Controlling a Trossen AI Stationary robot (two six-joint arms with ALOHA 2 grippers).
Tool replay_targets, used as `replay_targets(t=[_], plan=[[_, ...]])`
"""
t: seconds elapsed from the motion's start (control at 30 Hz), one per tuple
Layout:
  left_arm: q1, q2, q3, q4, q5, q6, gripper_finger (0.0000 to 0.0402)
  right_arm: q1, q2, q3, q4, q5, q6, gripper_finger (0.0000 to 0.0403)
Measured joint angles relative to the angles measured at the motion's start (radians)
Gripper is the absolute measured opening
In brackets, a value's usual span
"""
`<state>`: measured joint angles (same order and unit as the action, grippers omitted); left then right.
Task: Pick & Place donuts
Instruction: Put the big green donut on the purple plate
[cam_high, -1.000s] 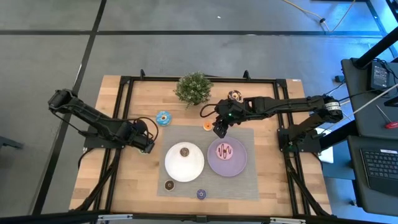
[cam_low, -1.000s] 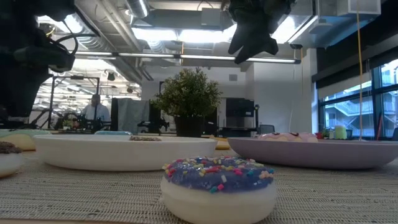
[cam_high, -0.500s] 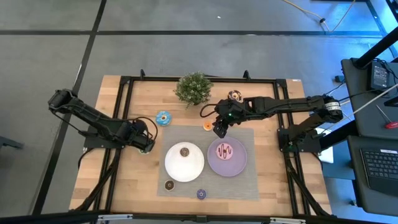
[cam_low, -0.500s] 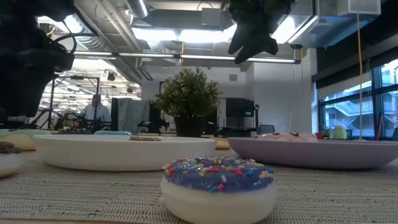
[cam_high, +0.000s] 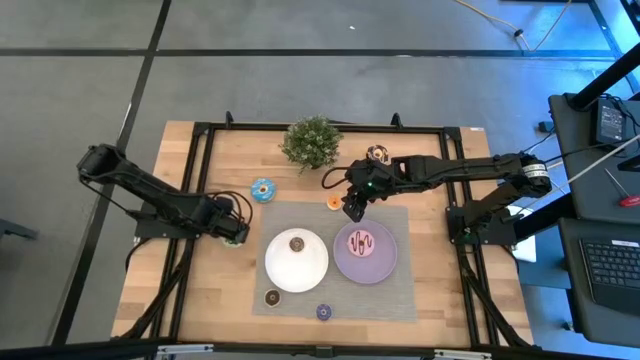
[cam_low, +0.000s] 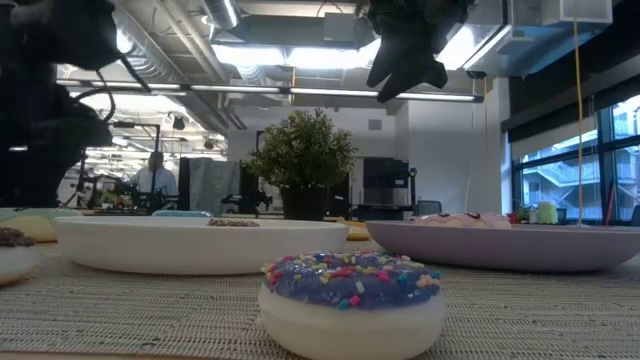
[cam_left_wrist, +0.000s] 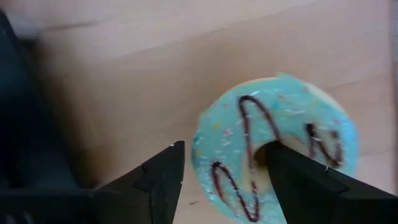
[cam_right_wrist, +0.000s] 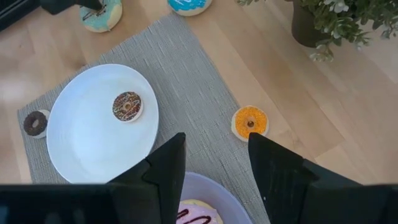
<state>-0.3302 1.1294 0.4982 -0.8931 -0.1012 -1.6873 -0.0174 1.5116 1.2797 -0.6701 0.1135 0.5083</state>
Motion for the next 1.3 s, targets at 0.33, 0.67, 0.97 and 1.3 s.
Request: replay_targets(t=[0.33,0.67,0.97,1.3], plan=[[0.000,0.000,-0.034,0.081,0.039,-0.012,0.0145,0.000,0.000,0.000,0.019,0.000,-0.021,0.0177],[-0.001,0.000,-0.024,0.357,-0.223,0.119,0.0059,0.061,0.000,0.000,0.112,0.008,-0.147,0.0177],[-0.001,-0.001,-0.002,1.082,-0.719,0.747,0.0037,0.169,0.000,-0.041,0.391,0.120,-0.261,0.0177],[-0.001,0.037,0.016,1.562,-0.914,1.319,0.0038,0.206,0.000,-0.058,0.587,0.156,-0.401,0.0178]])
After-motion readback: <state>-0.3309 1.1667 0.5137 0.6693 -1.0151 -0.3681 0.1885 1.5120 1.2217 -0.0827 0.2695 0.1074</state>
